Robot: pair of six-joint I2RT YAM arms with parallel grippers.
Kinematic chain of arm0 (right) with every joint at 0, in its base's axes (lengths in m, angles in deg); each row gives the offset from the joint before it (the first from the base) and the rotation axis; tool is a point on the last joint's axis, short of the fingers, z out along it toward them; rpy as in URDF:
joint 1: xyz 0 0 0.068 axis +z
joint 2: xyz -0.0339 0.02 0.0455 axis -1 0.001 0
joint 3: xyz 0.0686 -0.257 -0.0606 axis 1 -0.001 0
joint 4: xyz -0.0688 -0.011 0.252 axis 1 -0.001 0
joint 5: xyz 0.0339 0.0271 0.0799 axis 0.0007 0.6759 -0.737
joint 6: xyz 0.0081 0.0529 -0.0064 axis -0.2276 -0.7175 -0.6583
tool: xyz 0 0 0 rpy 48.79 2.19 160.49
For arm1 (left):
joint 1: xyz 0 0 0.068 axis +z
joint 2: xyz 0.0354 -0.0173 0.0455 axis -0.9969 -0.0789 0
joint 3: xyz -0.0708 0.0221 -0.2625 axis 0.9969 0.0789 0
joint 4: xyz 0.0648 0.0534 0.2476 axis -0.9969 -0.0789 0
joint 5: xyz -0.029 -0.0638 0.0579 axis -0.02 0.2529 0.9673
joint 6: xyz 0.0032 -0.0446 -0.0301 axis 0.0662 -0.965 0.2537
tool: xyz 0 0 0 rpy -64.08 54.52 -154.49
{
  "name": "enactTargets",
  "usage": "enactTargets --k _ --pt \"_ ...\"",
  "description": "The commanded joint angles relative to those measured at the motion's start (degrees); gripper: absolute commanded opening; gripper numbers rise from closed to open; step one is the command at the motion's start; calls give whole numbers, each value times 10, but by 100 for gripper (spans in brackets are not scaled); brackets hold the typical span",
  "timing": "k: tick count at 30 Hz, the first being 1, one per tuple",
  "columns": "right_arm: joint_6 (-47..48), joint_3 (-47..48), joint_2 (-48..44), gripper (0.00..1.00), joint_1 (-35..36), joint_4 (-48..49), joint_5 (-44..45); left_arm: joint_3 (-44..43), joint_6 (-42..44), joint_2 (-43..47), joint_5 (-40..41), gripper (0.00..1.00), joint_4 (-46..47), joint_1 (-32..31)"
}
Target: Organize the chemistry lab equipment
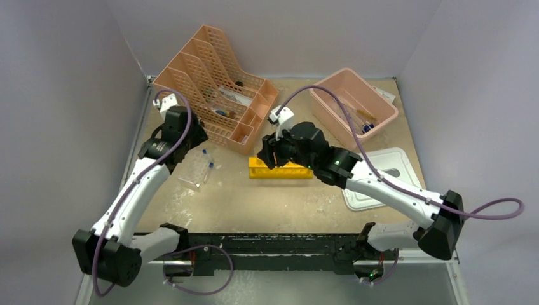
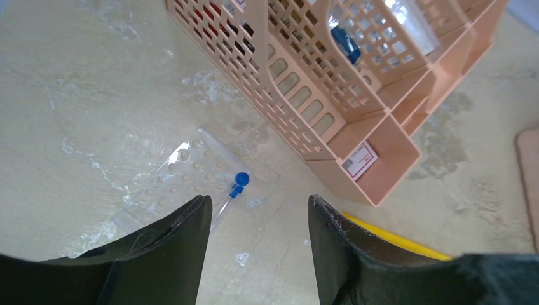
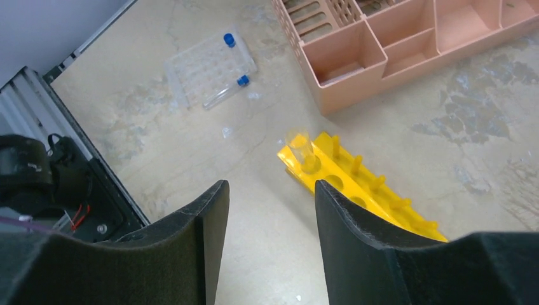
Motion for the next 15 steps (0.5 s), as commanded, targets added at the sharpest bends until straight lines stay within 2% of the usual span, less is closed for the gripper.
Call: enactTargets --k 1,8,11,15 --pt "-25 69 47 54 48 2 93 -39 6 79 23 56 -31 4" --pt "11 165 185 54 151 19 210 -115 21 149 85 56 -84 4" --pt "19 207 253 54 170 18 226 -140 31 161 95 56 -107 4" --pt "-17 242 338 53 178 28 212 -149 37 175 99 56 -128 4"
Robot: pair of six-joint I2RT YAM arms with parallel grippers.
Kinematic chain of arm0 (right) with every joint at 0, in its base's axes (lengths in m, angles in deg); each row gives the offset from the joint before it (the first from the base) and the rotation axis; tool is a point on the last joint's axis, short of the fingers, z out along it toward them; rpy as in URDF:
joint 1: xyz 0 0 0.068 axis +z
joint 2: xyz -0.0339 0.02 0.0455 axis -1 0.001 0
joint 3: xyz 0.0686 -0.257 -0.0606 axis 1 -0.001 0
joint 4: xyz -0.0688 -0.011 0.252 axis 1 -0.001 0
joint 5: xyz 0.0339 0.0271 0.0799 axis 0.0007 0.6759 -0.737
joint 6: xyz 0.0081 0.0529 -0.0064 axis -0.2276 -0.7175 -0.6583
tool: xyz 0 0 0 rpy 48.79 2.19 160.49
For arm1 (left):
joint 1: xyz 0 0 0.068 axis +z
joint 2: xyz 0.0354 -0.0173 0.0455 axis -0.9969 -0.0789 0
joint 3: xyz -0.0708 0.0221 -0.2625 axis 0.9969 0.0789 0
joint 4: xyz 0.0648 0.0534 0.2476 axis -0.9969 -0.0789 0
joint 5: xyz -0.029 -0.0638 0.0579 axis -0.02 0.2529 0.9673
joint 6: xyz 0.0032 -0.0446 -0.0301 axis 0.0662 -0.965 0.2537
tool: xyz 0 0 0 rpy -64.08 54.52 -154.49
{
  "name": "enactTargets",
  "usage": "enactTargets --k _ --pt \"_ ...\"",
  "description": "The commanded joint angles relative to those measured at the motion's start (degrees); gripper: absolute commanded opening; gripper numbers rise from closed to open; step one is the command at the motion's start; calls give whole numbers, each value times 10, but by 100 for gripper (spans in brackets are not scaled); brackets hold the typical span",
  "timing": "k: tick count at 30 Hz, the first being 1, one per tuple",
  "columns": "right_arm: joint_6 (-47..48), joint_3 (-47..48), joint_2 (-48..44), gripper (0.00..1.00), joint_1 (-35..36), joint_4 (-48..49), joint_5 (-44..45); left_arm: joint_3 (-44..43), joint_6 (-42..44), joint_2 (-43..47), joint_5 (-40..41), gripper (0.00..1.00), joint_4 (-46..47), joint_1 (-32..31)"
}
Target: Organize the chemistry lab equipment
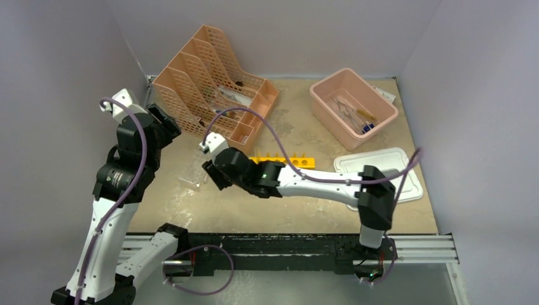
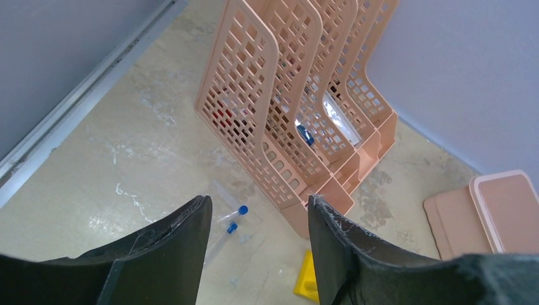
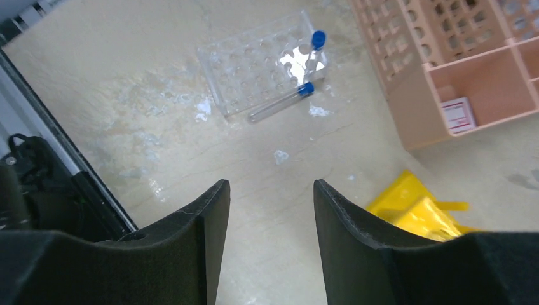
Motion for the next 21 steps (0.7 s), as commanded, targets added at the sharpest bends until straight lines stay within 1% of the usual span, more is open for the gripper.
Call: enactTargets --k 1,4,7,12,15,21 --pt "-37 48 76 53 2 22 31 -18 21 13 24 56 -36 4" --pt "-84 73 128 55 3 18 33 -14 27 21 25 56 -45 4" --pt "-128 97 171 59 1 5 29 -11 31 24 27 56 -54 4" --pt "-148 151 245 64 0 -1 56 -7 42 28 29 56 -57 4" --pt "-172 168 273 65 -5 1 67 -4 46 27 32 57 -60 4" --pt "-187 197 314 65 -7 3 88 12 49 28 34 58 -61 4"
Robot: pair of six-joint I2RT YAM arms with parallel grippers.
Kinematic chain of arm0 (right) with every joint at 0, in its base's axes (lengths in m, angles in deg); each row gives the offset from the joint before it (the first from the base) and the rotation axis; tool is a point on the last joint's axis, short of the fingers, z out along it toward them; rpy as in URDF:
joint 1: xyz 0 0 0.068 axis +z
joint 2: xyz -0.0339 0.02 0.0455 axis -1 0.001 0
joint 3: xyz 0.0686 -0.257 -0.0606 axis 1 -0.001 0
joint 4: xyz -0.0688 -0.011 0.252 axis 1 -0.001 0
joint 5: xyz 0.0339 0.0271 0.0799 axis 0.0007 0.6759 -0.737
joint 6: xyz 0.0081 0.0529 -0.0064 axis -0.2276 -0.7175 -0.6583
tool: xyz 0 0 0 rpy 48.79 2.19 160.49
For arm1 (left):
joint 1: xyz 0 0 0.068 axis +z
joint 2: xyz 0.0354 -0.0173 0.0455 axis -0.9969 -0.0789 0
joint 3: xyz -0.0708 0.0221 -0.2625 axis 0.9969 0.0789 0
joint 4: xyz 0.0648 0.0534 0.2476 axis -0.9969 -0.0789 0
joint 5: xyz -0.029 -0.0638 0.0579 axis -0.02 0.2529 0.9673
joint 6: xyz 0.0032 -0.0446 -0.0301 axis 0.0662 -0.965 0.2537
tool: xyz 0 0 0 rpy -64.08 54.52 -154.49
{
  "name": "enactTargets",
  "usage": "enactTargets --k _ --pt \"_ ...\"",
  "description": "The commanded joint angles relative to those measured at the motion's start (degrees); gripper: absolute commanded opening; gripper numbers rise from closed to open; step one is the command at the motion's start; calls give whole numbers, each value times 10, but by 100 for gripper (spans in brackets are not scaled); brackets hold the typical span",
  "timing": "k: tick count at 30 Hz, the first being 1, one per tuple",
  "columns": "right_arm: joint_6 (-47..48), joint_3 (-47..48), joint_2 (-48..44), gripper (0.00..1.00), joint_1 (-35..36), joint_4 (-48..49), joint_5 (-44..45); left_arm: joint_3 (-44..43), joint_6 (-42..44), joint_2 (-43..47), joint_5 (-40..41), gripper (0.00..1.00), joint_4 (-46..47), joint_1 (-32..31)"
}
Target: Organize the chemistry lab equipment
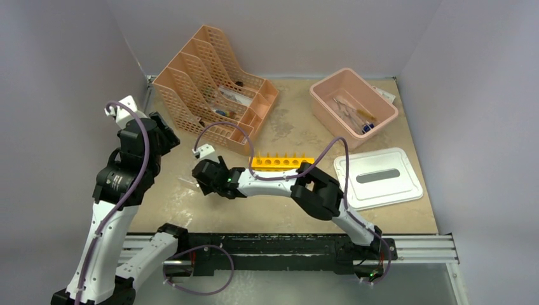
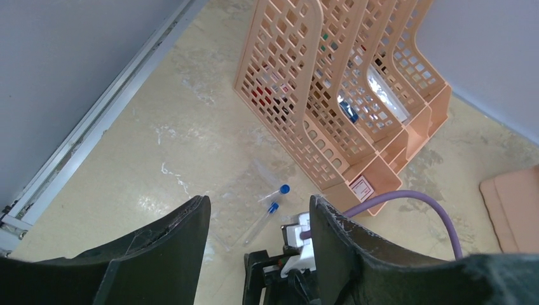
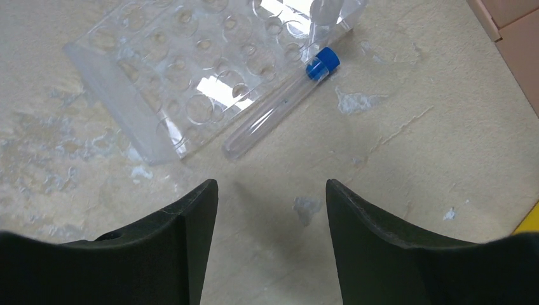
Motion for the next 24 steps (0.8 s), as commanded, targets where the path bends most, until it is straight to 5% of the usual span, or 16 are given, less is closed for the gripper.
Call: enactTargets --k 1,14,24 --pt "-30 34 11 66 -4 13 42 12 17 5 12 58 7 4" --pt "5 63 63 67 -6 31 28 20 26 -12 3 59 7 4" --pt "-19 40 59 61 -6 2 123 25 21 -22 0 59 12 4"
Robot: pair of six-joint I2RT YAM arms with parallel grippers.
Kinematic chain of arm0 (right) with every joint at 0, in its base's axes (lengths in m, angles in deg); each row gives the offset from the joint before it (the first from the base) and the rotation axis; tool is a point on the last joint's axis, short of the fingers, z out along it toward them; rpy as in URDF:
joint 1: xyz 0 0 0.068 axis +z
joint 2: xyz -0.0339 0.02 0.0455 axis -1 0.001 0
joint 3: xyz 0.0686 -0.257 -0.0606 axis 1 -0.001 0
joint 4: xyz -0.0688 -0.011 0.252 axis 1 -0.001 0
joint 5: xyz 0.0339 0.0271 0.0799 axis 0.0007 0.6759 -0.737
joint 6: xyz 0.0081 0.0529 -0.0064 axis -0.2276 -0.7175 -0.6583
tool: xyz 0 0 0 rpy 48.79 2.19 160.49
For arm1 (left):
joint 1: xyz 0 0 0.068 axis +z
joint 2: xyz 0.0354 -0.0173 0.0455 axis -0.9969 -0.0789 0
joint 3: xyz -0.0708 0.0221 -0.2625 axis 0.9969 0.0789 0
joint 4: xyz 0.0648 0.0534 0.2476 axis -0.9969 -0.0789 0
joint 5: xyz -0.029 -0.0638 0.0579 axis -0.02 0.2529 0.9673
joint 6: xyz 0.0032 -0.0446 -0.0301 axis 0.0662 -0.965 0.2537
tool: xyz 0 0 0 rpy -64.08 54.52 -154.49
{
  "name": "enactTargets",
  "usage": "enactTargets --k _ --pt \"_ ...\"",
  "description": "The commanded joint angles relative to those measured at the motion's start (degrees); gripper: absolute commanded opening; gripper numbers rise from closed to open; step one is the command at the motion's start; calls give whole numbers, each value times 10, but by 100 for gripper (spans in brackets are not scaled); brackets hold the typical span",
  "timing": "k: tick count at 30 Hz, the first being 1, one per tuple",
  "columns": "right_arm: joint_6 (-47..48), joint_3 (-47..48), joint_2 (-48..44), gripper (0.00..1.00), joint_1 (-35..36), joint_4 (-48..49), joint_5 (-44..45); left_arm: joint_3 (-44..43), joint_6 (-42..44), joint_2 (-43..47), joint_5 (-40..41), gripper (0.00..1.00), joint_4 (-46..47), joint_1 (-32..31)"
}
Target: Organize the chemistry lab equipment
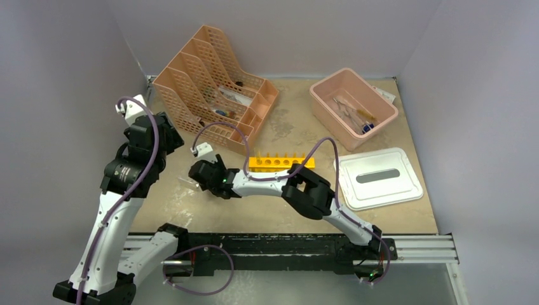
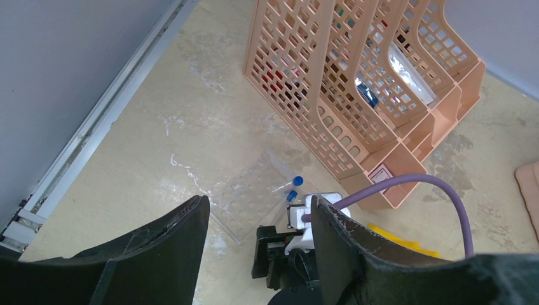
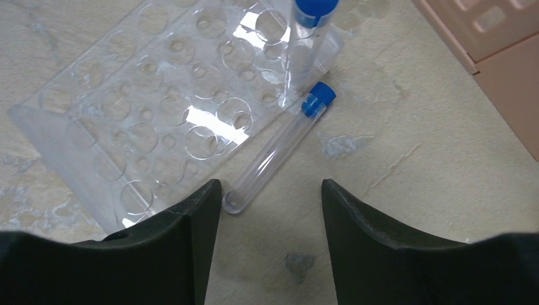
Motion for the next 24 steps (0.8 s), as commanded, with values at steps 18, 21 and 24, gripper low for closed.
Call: enactTargets --k 18,21,24 --pt "-43 -50 -14 41 -40 -34 -12 13 -2 -4 -5 59 18 4" --pt "-39 -46 -6 26 -43 -35 -21 12 -3 -3 -7 59 18 4" --pt "-40 -52 -9 12 -43 -40 -27 13 -5 -1 -9 59 17 4"
